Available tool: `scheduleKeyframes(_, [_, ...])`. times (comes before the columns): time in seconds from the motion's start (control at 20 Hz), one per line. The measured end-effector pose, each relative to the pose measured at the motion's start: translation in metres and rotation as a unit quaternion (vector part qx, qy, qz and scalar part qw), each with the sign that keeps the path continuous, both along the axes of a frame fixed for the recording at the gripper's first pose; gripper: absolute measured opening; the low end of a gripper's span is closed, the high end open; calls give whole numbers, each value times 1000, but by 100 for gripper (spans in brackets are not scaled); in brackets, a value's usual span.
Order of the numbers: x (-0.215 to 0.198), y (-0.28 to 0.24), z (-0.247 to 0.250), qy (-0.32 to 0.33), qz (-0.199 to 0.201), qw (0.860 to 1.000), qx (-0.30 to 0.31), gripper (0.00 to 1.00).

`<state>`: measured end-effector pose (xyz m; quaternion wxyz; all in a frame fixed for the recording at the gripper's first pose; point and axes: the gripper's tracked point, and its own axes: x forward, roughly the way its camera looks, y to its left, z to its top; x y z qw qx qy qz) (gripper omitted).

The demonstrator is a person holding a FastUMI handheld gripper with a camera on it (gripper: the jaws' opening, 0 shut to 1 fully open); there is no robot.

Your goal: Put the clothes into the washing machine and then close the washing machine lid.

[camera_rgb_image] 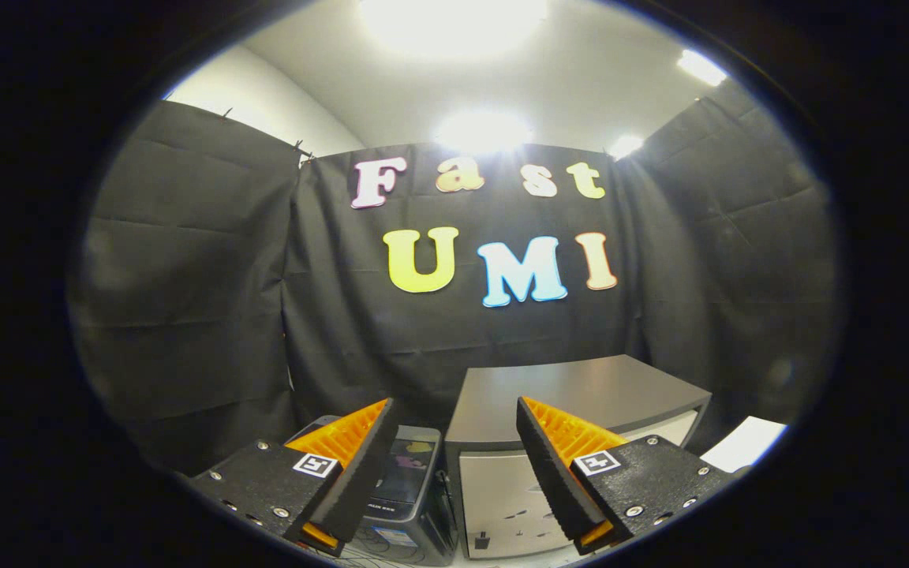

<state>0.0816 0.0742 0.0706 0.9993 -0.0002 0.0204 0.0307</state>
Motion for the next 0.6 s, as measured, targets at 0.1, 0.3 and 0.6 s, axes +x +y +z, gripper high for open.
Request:
scheduleKeyframes(0.1, [-8,-16,-2,1,-18,1000,3,93])
scheduleKeyframes(0.3, [-18,-36,-8,0,-39,999,11,93])
scheduleKeyframes(0.6, [-23,-40,-6,-4,-43,999,16,93])
